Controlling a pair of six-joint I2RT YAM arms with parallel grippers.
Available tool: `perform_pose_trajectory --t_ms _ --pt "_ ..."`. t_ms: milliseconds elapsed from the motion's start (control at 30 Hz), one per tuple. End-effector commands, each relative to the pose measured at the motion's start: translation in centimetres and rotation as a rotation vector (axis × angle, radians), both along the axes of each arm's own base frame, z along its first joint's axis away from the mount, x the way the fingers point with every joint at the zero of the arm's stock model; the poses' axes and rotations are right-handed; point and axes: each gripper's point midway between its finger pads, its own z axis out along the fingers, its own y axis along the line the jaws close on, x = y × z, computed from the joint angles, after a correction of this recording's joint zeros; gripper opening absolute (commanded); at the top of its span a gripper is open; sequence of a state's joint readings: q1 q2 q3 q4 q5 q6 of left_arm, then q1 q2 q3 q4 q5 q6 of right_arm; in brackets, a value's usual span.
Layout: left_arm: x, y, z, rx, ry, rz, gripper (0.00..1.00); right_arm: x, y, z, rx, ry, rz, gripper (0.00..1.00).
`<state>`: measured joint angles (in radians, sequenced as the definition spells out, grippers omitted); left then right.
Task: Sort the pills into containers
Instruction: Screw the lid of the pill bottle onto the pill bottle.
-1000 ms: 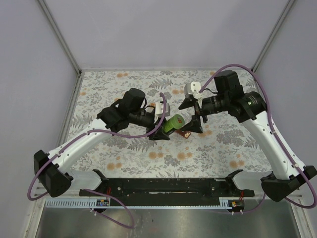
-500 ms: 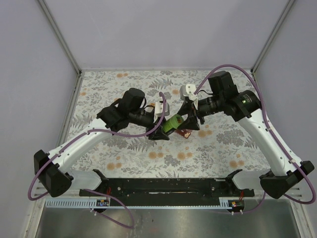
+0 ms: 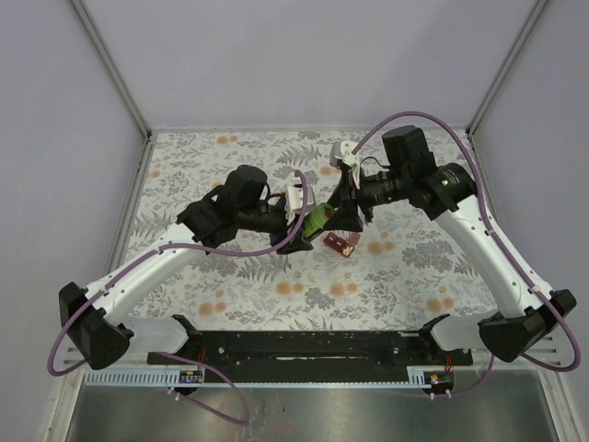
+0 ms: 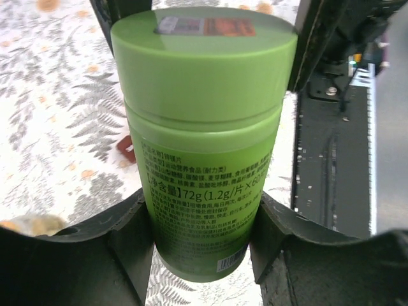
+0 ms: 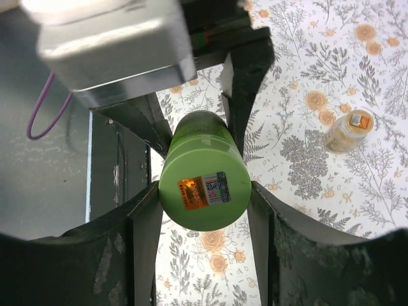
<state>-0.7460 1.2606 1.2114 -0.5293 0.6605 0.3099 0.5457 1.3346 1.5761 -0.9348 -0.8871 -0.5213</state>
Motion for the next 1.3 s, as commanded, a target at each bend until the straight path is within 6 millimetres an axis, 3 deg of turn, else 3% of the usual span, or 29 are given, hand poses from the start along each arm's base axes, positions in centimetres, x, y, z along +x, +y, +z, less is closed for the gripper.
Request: perform_pose_trajectory --t_ms 0,233,667,900,1200,1267 --pt "4.9 0.3 4.4 -0.093 -0.215 0.223 0.00 -0.2 1.3 0.1 0.037 0.162 -0.055 0.15" --pt "8.8 2.0 6.2 -0.099 -0.318 0.477 0.00 2.3 2.5 -0.9 0.036 0.311 -0.209 0.09" --pt "12.7 4.0 7.3 -0.009 -0.464 0.733 0.00 5.8 4.8 -1.0 0.051 0.570 -0.393 0.05" --pt "13.2 4.0 7.2 0.020 -0.510 0.762 0.00 6.3 5.9 -0.7 0.085 0.665 -0.403 0.02" --pt "12.5 3.9 6.5 0.012 -0.500 0.740 0.00 6.5 5.2 -0.9 0.064 0.587 -0.415 0.01" --pt "12.2 3.8 6.4 0.008 -0.492 0.725 0.00 6.4 5.0 -0.9 0.058 0.564 -0.410 0.04"
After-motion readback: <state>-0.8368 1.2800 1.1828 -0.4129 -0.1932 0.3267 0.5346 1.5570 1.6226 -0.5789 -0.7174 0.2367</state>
